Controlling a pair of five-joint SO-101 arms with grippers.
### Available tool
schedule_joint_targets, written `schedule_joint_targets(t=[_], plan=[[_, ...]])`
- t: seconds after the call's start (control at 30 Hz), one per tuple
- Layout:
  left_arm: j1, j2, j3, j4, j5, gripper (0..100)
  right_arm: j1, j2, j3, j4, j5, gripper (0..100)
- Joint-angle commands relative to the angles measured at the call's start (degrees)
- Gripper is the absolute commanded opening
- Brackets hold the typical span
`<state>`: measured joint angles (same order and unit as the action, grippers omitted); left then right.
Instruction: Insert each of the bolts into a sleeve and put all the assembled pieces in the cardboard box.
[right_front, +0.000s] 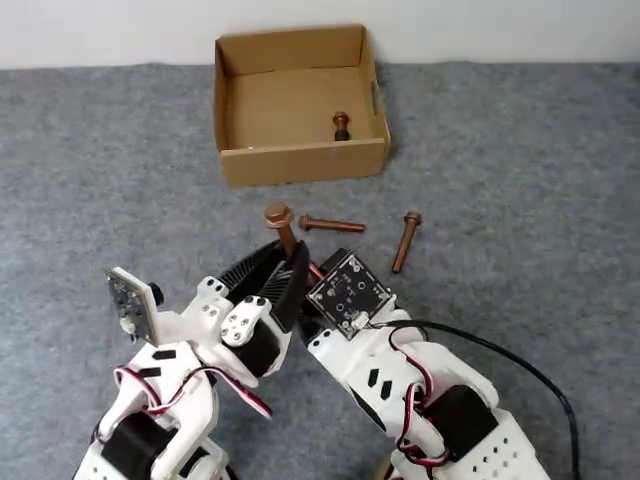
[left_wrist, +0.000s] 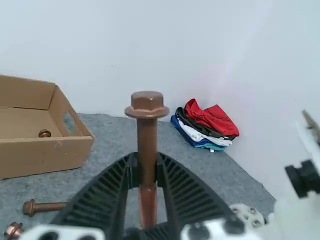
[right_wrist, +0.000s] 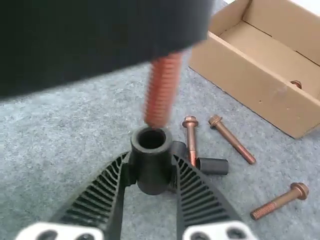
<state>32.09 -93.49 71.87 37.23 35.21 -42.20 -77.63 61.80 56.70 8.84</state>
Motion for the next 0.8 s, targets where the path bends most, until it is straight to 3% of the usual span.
schedule_joint_targets(t=[0.0, 0.43, 0.63, 0.77], plan=[[0.3, -0.6, -0.4, -1.1, 1.5, 0, -0.6, -0.5, -1.5, -1.5, 0.4, 0.8], [-0.1, -0.7, -0.5, 3.3, 4.4, 0, 3.5, -0.5, -4.4, -1.5, 0.5, 0.8], [-0.1, -0.4, 0.0, 3.0, 4.4, 0, 3.5, -0.5, -4.8, -1.3, 0.6, 0.8], [-0.3, -0.7, 2.4, -2.3, 4.4, 0, 3.5, -0.5, -4.8, -1.3, 0.6, 0.8]])
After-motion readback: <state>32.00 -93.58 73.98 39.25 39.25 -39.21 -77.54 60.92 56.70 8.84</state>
